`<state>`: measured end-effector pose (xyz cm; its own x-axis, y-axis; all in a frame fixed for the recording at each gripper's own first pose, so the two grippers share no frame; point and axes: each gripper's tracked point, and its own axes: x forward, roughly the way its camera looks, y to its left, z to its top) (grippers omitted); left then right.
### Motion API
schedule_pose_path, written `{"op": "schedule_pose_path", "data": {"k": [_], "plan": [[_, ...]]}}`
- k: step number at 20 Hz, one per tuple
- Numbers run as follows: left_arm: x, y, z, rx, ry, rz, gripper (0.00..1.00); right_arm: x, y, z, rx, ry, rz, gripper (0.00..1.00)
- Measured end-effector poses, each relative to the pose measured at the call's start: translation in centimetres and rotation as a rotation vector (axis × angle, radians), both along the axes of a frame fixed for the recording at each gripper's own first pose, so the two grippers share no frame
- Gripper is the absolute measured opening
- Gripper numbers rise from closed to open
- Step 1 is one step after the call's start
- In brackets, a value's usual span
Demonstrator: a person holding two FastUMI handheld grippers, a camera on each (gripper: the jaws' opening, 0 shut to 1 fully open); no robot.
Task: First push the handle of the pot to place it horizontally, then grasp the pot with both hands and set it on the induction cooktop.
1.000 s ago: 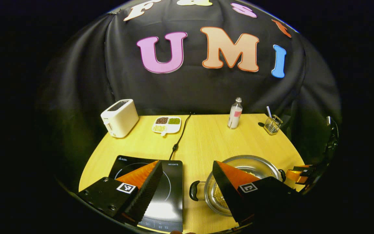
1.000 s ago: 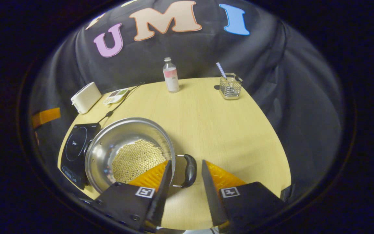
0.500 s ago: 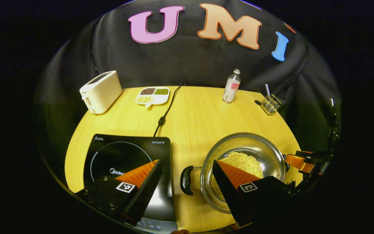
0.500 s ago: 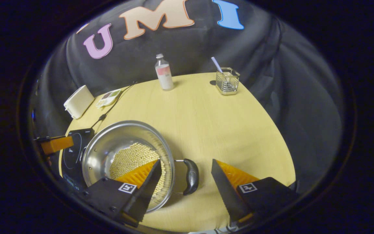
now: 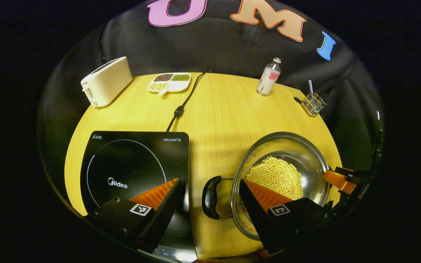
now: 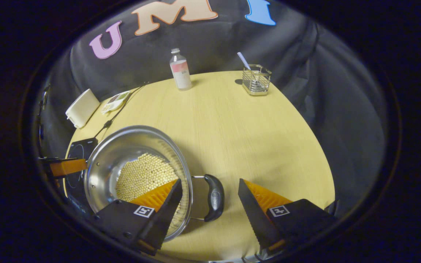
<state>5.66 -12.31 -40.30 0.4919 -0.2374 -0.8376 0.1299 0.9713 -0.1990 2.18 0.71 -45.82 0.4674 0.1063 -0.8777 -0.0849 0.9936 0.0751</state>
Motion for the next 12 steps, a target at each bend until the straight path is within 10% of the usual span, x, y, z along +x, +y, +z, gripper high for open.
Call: {"op": "schedule_pose_path", "data": {"k": [12], "plan": [[-1.7,-2.8,-3.3,-0.044,0.147,-0.024,0.98,-0.5,0.3,-1.7,0.01,0.056,0.007,0.98]]}}
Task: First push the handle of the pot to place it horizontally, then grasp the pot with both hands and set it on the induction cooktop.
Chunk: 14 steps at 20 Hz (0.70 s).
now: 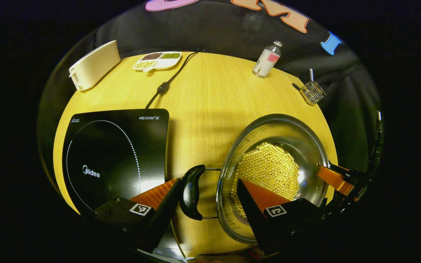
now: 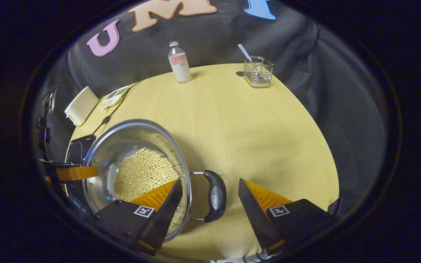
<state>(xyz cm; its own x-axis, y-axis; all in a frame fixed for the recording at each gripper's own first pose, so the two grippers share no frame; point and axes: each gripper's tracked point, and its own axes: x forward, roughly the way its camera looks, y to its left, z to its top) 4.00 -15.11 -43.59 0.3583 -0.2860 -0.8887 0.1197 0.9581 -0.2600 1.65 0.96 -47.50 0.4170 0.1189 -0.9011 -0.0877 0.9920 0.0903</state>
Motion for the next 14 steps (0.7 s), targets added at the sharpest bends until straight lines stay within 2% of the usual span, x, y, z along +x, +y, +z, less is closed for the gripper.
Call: {"op": "schedule_pose_path", "data": {"k": [2,6,10,11,12,13,14], "plan": [[-0.2,-0.4,-0.5,-0.004,0.018,-0.008,0.98,-0.2,0.3,-0.4,0.013,0.019,-0.001,0.95],[-0.1,-0.4,-1.0,0.014,0.025,-0.014,0.96,-0.8,0.7,-1.5,0.037,0.064,-0.013,0.98],[0.2,-0.1,-1.3,0.026,0.022,-0.01,0.96,-1.3,1.1,-2.7,0.048,0.104,-0.021,0.93],[0.2,0.0,-1.4,0.026,0.02,-0.009,0.92,-1.5,1.0,-2.9,0.042,0.112,-0.02,0.94],[0.3,0.2,-1.6,0.037,0.017,-0.006,0.9,-1.6,1.1,-3.0,0.046,0.119,-0.02,0.77],[0.2,0.5,-1.7,0.048,0.026,-0.006,0.82,-1.9,1.1,-3.2,0.045,0.123,-0.025,0.71],[0.5,0.5,-1.8,0.047,0.021,-0.003,0.83,-1.8,1.1,-3.0,0.048,0.128,-0.031,0.65]]}}
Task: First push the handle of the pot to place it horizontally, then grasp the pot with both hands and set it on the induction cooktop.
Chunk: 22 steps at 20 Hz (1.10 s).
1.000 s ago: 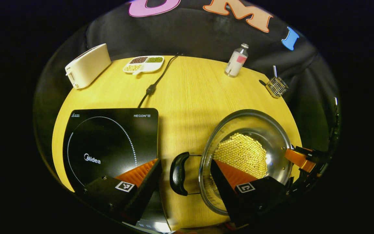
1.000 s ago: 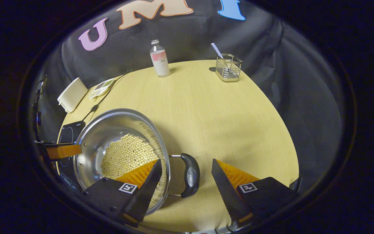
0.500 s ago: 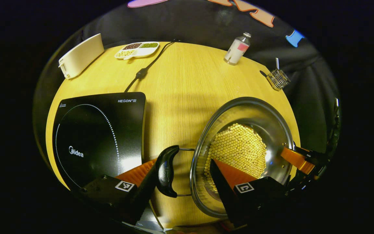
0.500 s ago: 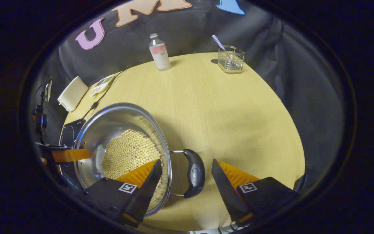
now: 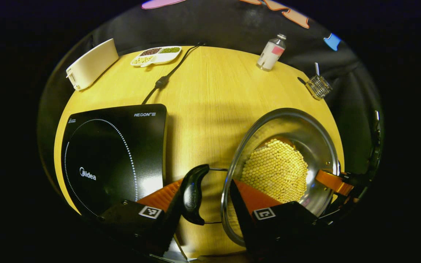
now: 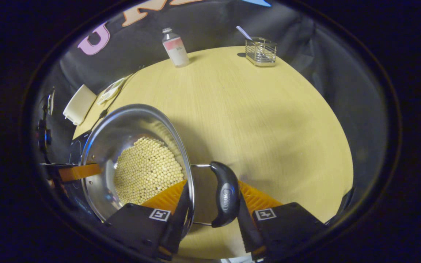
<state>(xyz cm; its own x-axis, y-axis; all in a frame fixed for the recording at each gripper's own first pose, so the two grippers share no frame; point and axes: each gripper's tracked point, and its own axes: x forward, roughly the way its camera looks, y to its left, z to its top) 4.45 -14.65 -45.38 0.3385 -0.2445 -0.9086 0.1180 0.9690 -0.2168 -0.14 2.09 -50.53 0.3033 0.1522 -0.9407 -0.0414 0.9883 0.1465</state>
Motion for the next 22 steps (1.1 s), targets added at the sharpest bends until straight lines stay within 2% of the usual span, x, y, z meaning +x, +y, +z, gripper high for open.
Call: {"op": "schedule_pose_path", "data": {"k": [1,2,4,6,7,8,10,12,13,16,19,20,21,22], "plan": [[0.0,0.0,0.0,-0.003,-0.004,0.0,0.74,-0.3,0.0,-0.1,0.007,0.009,-0.01,0.65],[-0.1,0.1,0.0,0.0,-0.004,-0.005,0.72,-0.5,0.0,0.1,0.019,0.018,-0.019,0.62],[0.0,0.0,-0.1,0.006,-0.008,-0.016,0.72,-0.6,0.0,0.2,0.028,0.028,-0.022,0.58],[-0.1,0.0,-0.1,0.011,-0.009,-0.017,0.73,-0.6,-0.2,0.2,0.022,0.021,-0.021,0.58],[-0.2,0.0,-0.1,0.012,-0.01,-0.019,0.71,-0.6,-0.2,0.2,0.021,0.02,-0.026,0.58],[-0.2,-0.1,-0.2,0.013,-0.012,-0.021,0.73,-0.7,-0.2,0.2,0.021,0.02,-0.028,0.58],[-0.4,-0.1,0.2,0.019,-0.023,-0.028,0.71,-0.8,-0.2,0.4,0.022,0.015,-0.025,0.58],[-0.2,0.0,0.8,0.024,-0.051,-0.037,0.73,-0.7,-0.4,0.6,0.029,0.008,-0.032,0.58],[-0.3,0.0,1.0,0.028,-0.059,-0.04,0.7,-0.9,-0.4,0.8,0.031,0.003,-0.035,0.58],[-0.2,0.3,1.6,0.035,-0.079,-0.045,0.7,-1.0,-0.4,1.7,0.028,-0.016,-0.028,0.58],[-0.6,0.8,2.5,0.033,-0.091,-0.03,0.7,-1.0,-0.1,2.7,0.032,-0.033,-0.014,0.58],[-0.8,1.2,2.9,0.034,-0.096,-0.021,0.71,-1.0,0.2,3.0,0.035,-0.04,-0.004,0.62],[-1.0,1.5,3.2,0.035,-0.101,-0.012,0.7,-1.1,0.4,3.4,0.038,-0.048,0.006,0.58],[-1.2,1.8,3.6,0.036,-0.108,-0.002,0.7,-1.1,0.7,3.8,0.042,-0.056,0.017,0.58]]}}
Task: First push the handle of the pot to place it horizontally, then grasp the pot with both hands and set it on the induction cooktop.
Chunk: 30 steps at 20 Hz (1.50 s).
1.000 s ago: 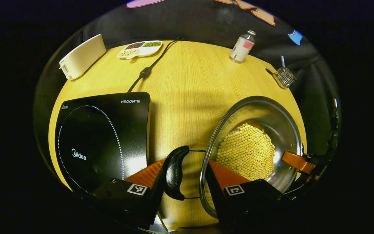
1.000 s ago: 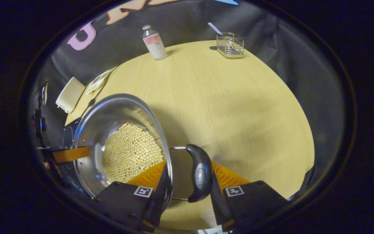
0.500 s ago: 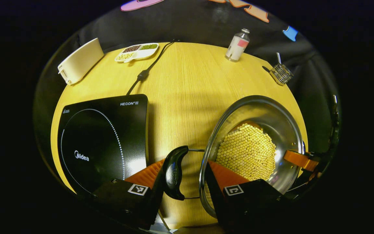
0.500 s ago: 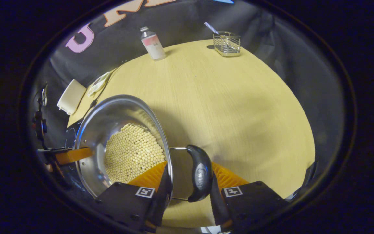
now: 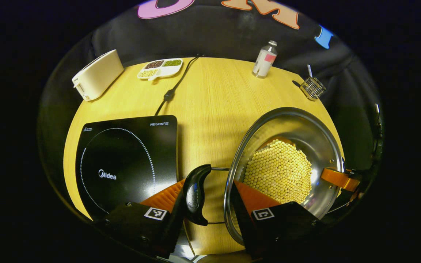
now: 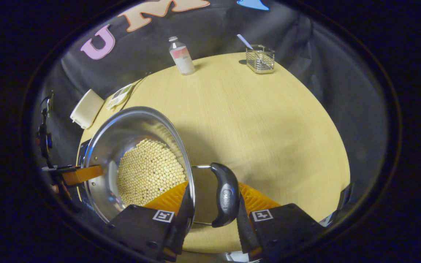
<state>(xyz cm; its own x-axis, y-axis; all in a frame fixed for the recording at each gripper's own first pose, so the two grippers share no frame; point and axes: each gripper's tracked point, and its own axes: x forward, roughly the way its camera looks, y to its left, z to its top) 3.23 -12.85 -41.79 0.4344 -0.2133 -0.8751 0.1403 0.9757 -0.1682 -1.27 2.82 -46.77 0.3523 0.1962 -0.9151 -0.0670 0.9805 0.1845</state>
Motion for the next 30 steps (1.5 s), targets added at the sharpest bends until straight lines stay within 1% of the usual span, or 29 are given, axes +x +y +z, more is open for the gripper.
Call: {"op": "schedule_pose_path", "data": {"k": [2,3,4,7,10,13,16,17,18,19,20,21,22,23,24,25,26,27,29,30], "plan": [[-0.5,0.9,0.6,0.006,-0.01,0.02,0.7,0.0,0.7,0.5,0.011,-0.015,0.021,0.58],[-0.8,1.4,0.9,0.01,-0.016,0.032,0.72,0.0,1.2,0.8,0.017,-0.023,0.033,0.58],[-1.0,2.0,1.3,0.015,-0.024,0.048,0.7,-0.1,1.6,1.1,0.023,-0.03,0.045,0.58],[-1.9,3.5,2.6,0.029,-0.049,0.09,0.71,-0.2,3.0,1.9,0.049,-0.047,0.089,0.58],[-3.3,5.0,3.6,0.023,-0.065,0.157,0.7,-0.7,4.4,2.6,0.064,-0.058,0.142,0.58],[-5.0,6.3,4.0,0.011,-0.058,0.226,0.7,-1.5,5.7,3.1,0.076,-0.063,0.181,0.58],[-6.3,7.5,4.1,0.015,-0.062,0.27,0.7,-2.0,7.0,3.8,0.093,-0.069,0.209,0.57],[-6.7,7.7,4.0,0.017,-0.061,0.273,0.7,-2.0,7.3,3.9,0.092,-0.078,0.218,0.57],[-7.0,7.9,3.6,0.019,-0.056,0.276,0.72,-2.0,7.6,3.8,0.087,-0.081,0.229,0.58],[-7.2,8.2,3.5,0.019,-0.058,0.281,0.7,-2.0,7.8,3.9,0.085,-0.081,0.229,0.57],[-7.1,8.3,3.6,0.015,-0.068,0.292,0.72,-1.9,8.1,3.8,0.087,-0.08,0.229,0.53],[-6.9,8.5,3.7,0.005,-0.078,0.299,0.7,-2.0,8.3,3.8,0.086,-0.08,0.229,0.59],[-6.7,8.7,3.6,-0.007,-0.083,0.3,0.7,-2.0,8.6,4.0,0.084,-0.078,0.225,0.53],[-6.6,9.0,3.6,-0.018,-0.079,0.3,0.72,-2.0,8.9,4.2,0.081,-0.078,0.224,0.53],[-6.1,9.5,3.5,-0.027,-0.078,0.303,0.69,-1.8,9.5,4.3,0.076,-0.081,0.223,0.53],[-5.7,10.0,3.5,-0.031,-0.08,0.299,0.72,-1.5,10.2,4.4,0.072,-0.085,0.219,0.59],[-5.2,10.8,3.3,-0.031,-0.081,0.292,0.69,-1.4,11.0,4.3,0.071,-0.087,0.211,0.58],[-4.7,11.7,3.3,-0.028,-0.083,0.283,0.69,-1.3,12.1,4.4,0.072,-0.087,0.203,0.53],[-3.6,13.8,3.1,-0.026,-0.081,0.26,0.69,-1.3,14.5,4.5,0.071,-0.089,0.187,0.53],[-3.1,15.1,2.9,-0.025,-0.075,0.251,0.69,-1.4,15.8,4.6,0.071,-0.088,0.175,0.58]]}}
